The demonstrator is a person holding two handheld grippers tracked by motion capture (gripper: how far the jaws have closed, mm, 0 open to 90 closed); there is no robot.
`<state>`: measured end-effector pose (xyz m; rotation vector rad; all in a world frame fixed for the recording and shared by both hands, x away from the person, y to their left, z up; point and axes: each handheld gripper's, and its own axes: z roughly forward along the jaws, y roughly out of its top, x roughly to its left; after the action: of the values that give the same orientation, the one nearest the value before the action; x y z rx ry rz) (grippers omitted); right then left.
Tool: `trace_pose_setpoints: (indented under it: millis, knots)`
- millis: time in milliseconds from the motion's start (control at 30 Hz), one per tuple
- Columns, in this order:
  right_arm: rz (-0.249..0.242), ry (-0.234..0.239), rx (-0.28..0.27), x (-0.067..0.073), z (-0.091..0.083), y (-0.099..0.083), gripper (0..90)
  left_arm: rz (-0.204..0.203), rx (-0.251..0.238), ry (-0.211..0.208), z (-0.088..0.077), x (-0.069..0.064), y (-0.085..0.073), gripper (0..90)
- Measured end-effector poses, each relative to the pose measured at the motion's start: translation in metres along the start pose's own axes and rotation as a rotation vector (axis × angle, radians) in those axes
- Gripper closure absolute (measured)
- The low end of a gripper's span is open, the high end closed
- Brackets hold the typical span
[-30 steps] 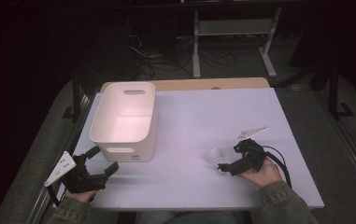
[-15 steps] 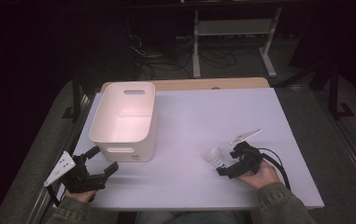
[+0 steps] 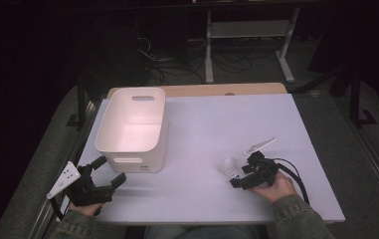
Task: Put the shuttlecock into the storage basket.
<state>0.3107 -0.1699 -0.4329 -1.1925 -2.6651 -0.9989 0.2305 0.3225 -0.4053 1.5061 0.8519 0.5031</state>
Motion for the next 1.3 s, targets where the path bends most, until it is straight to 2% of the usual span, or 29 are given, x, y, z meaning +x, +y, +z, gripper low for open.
trace_pose_setpoints:
  millis: [100,267,633,900,1100,1300]
  knots:
    - [0.005,0.009,0.01,0.0004,0.0007,-0.0002,28.1,0.0,0.0,0.0,-0.0001,0.0,0.0,0.0]
    - [0.018,-0.003,0.02,0.0009,0.0021,-0.0006,39.4,0.004,0.002,0.0,0.0,0.0003,0.0,0.0]
    - [0.021,0.003,0.024,0.0001,0.0026,-0.0007,48.8,-0.002,0.001,0.001,-0.0001,0.0001,-0.0002,0.0]
    - [0.019,0.015,0.023,-0.0005,0.003,-0.0016,60.7,0.009,0.007,-0.001,0.0,0.0009,-0.0003,0.0]
    - [0.019,0.027,0.024,0.0001,0.003,-0.0018,63.0,0.012,0.006,-0.004,-0.0001,0.001,-0.0003,0.0]
    - [0.018,0.033,0.011,0.0002,0.0016,-0.0019,63.5,-0.009,-0.001,-0.004,-0.0004,0.0002,-0.0004,0.0]
